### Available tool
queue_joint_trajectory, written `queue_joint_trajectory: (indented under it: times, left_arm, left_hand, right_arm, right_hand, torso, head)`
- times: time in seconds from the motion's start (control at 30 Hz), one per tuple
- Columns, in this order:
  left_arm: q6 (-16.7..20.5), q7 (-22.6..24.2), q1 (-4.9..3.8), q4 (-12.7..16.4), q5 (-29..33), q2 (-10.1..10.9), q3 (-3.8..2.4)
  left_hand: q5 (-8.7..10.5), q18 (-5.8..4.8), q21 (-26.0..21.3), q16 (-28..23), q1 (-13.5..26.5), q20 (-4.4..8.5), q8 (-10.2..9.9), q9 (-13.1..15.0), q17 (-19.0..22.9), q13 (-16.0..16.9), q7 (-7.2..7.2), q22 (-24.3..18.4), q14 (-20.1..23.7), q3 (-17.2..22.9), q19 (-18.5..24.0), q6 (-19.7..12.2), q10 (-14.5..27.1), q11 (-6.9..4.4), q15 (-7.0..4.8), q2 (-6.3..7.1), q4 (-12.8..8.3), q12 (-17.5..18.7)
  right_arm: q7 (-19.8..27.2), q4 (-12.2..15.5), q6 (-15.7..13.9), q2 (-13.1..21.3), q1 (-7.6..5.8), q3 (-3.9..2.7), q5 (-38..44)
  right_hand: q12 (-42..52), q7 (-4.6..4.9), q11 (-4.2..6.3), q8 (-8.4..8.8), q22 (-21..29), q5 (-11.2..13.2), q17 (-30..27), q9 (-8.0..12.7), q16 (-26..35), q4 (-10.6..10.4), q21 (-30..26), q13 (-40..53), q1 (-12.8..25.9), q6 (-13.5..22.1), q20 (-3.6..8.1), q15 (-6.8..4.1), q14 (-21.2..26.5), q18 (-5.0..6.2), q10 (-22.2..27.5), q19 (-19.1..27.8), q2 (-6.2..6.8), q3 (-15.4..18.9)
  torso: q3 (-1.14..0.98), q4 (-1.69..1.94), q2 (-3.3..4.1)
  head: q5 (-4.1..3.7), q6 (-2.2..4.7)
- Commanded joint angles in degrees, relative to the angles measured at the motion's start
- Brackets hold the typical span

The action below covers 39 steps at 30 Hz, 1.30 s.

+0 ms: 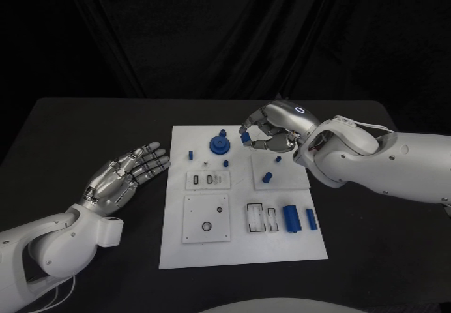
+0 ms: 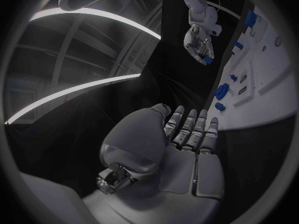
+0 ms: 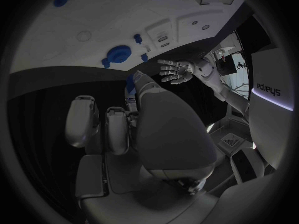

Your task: Assemble the parts on the task board

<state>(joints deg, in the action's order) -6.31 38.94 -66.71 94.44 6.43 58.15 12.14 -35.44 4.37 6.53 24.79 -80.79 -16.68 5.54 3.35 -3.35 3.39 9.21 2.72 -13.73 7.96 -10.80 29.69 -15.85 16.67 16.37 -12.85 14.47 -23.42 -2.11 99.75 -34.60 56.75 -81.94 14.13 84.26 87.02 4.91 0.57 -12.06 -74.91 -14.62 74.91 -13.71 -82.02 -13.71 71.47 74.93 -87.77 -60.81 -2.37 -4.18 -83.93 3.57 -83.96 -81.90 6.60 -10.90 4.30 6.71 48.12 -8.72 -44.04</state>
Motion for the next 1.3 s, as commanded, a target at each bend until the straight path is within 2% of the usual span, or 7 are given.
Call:
queue_joint_trajectory:
  times: [0.03,0.2,0.37,0.53,0.67,0.97,1.3]
  left_arm:
    - [-0.88,7.44,0.08,0.28,-0.17,0.18,-0.02]
    - [-0.8,7.36,0.08,0.39,-0.17,0.37,-0.02]
    - [-0.77,7.34,0.08,0.37,-0.17,0.34,-0.02]
    - [-0.88,7.29,0.08,0.23,-0.17,0.09,-0.02]
    - [-0.98,7.26,0.08,0.07,-0.17,-0.09,-0.02]
    - [-1.18,7.13,0.08,-0.14,-0.17,-0.26,-0.02]
    - [-1.34,7.06,0.08,-0.26,-0.17,-0.4,-0.02]
  left_hand:
    - [-0.24,-0.23,0.25,0.36,0.43,-0.02,0.36,0.07,-0.09,0.08,1.96,-0.07,-0.26,0.41,-0.12,0.42,-0.26,0.25,0.11,-0.07,-0.06,-0.22]
    - [-0.24,-0.23,0.27,0.41,0.45,-0.02,0.38,0.08,-0.1,0.09,1.97,-0.06,-0.28,0.44,-0.16,0.47,-0.3,0.25,0.11,-0.05,-0.06,-0.28]
    - [-0.24,-0.23,0.27,0.41,0.45,-0.02,0.38,0.08,-0.1,0.09,1.97,-0.06,-0.28,0.44,-0.16,0.47,-0.3,0.25,0.11,-0.05,-0.06,-0.28]
    - [-0.24,-0.23,0.27,0.41,0.45,-0.02,0.38,0.08,-0.1,0.09,1.97,-0.06,-0.28,0.44,-0.16,0.47,-0.3,0.25,0.11,-0.05,-0.06,-0.28]
    - [-0.24,-0.23,0.27,0.41,0.45,-0.02,0.38,0.08,-0.1,0.09,1.97,-0.06,-0.28,0.44,-0.16,0.47,-0.3,0.25,0.11,-0.05,-0.06,-0.28]
    - [-0.24,-0.23,0.27,0.41,0.45,-0.02,0.38,0.08,-0.1,0.09,1.97,-0.06,-0.28,0.44,-0.16,0.47,-0.3,0.25,0.11,-0.05,-0.06,-0.28]
    - [-0.24,-0.22,0.26,0.52,0.56,-0.02,0.42,0.1,-0.11,0.11,2.01,-0.07,-0.31,0.65,-0.13,0.56,-0.46,0.26,0.1,0.01,-0.05,-0.45]
  right_arm:
    - [-3.5,-0.39,1.64,-1.88,1.04,-0.02,3.62]
    - [-4.78,-0.82,2.87,-4.25,2.14,-0.03,4.77]
    - [-5.49,-1.08,4.09,-6.1,3.53,-0.04,5.22]
    - [-5.74,-1.32,4.83,-7.15,4.73,-0.05,5.35]
    - [-5.94,-1.52,5.5,-7.81,5.51,-0.05,5.39]
    - [-6.39,-1.99,7.55,-8.48,6.22,-0.06,5.41]
    - [-6.89,-2.39,8.79,-8.94,6.46,-0.06,5.42]
  right_hand:
    - [-0.24,-0.83,-0.4,-2.17,-5.9,-0.4,6.38,-3.52,0.36,0.21,-0.64,11.28,0.42,-0.76,-0.12,0.35,-3.78,0.89,-2.23,0.54,-0.36,0.24]
    - [-0.17,-0.84,-0.39,-2.21,-5.77,-0.4,6.37,-3.56,0.38,0.22,-0.92,11.36,0.47,-0.78,-0.13,0.35,-3.77,0.95,-2.31,0.66,-0.34,0.27]
    - [-0.22,-0.86,-0.38,-2.25,-5.65,-0.39,6.3,-3.61,0.44,0.22,-1.18,11.3,0.5,-0.81,-0.13,0.34,-3.75,1.01,-2.25,0.78,-0.34,0.29]
    - [-0.2,-0.89,-0.37,-2.32,-5.52,-0.36,6.19,-3.69,0.55,0.23,-1.47,11.32,0.58,-0.85,-0.13,0.34,-3.71,1.07,-2.26,0.9,-0.34,0.33]
    - [-0.24,-0.92,-0.35,-2.4,-5.47,-0.32,6.18,-3.78,0.57,0.22,-1.62,11.28,0.72,-0.86,-0.13,0.33,-3.7,1.1,-2.21,0.96,-0.34,0.4]
    - [-0.36,-1.0,-0.29,-2.59,-5.29,-0.16,5.99,-4.04,0.77,0.21,-2.08,11.14,1.04,-0.9,-0.12,0.3,-3.62,1.2,-2.05,1.15,-0.39,0.55]
    - [-0.8,-0.86,-0.36,-2.43,-4.81,0.0,5.46,-4.33,1.34,0.26,-3.26,10.67,1.54,-0.01,-0.12,0.34,-3.39,1.43,-1.51,1.66,-0.41,0.77]
  torso:
    - [0.16,0.12,-0.12]
    - [0.13,0.25,-0.13]
    - [-0.07,-0.12,-0.33]
    - [-0.17,-0.16,-0.22]
    - [-0.1,0.01,-0.19]
    - [-0.07,-0.15,-0.08]
    - [-0.1,0.02,-0.05]
  head:
    - [0.13,-0.22]
    - [0.24,-0.32]
    - [0.86,-0.66]
    - [1.0,-0.83]
    - [1.01,-1.08]
    - [1.33,-1.43]
    - [1.19,-1.64]
